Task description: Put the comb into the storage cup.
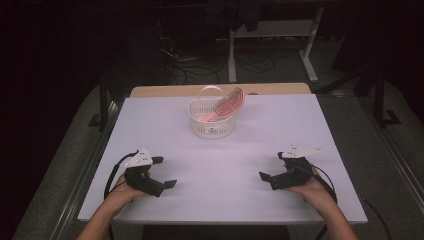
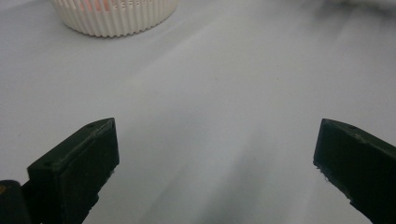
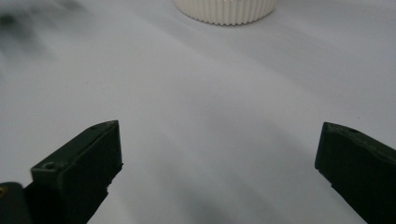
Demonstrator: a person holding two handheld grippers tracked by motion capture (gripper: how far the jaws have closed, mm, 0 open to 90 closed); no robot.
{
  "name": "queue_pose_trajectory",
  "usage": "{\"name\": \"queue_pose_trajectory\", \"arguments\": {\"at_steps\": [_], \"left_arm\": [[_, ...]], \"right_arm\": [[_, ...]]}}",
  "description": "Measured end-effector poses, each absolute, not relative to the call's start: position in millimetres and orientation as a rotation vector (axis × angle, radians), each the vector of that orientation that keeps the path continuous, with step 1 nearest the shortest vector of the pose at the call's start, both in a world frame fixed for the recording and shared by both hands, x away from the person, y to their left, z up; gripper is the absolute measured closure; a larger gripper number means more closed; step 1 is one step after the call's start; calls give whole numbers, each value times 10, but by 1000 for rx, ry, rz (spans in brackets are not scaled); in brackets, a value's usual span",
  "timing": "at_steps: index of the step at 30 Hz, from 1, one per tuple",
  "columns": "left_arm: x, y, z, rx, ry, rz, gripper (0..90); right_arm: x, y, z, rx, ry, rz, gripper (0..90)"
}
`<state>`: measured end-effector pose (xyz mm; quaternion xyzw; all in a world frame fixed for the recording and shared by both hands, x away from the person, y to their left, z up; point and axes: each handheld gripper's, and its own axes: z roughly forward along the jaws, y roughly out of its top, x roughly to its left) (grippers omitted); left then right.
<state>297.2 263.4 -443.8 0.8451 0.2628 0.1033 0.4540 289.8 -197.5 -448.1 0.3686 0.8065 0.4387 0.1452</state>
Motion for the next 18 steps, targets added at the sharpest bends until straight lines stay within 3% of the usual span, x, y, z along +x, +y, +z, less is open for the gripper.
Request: {"name": "queue_pose_trajectory", "arguments": {"at_steps": [18], "left_arm": [[2972,2624,-4450,2090,646,248,2]], "right_arm": [[2881,-1974,-4572,1040,2364,1253,2]]}}
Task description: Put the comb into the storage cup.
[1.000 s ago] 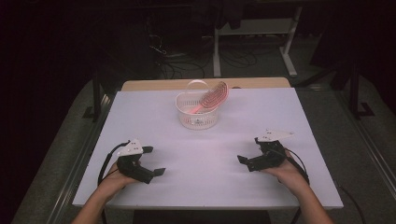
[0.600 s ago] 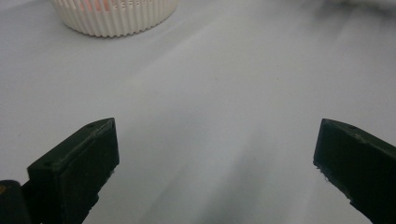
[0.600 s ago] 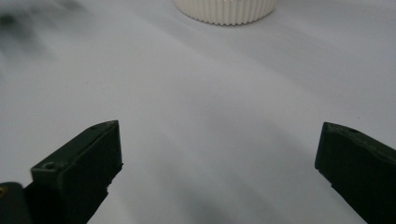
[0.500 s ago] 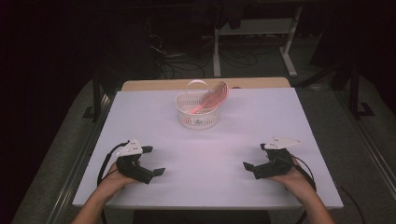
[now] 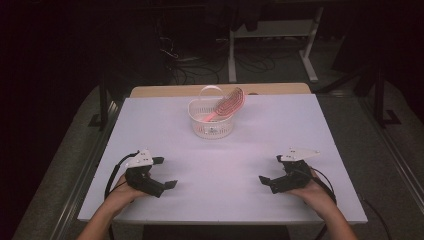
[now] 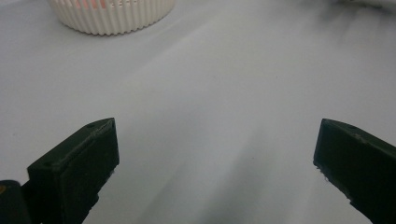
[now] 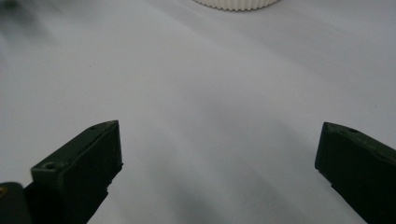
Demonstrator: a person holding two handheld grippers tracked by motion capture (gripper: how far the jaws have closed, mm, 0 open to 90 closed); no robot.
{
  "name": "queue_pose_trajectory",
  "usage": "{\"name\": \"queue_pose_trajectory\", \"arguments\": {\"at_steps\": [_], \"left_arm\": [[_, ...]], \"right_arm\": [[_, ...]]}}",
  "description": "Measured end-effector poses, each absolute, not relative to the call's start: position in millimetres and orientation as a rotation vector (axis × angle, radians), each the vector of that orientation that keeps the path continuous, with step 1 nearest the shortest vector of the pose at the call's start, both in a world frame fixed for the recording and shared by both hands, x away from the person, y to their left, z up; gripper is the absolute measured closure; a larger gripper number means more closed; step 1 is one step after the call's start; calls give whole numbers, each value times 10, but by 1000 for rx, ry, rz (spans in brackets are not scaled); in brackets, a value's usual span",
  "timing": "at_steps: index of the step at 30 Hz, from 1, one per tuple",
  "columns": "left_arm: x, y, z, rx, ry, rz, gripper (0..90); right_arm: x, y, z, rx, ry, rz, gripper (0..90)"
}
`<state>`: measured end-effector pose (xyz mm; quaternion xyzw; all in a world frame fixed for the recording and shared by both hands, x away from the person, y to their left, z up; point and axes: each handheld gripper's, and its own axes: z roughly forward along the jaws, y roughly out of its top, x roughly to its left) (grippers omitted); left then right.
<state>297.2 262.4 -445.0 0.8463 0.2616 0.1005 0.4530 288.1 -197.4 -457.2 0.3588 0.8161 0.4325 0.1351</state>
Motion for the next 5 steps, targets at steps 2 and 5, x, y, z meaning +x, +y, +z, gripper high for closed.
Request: {"name": "queue_pose_trajectory", "arguments": {"at_steps": [2,5], "left_arm": [[2972,2626,-4448,2090,647,250,2],[2976,2630,-4453,2095,649,250,2]], "right_arm": [[2880,-1979,-4571,1041,2359,1257,2],[2880,-1988,-4571,1045,2356,1250,2]]}}
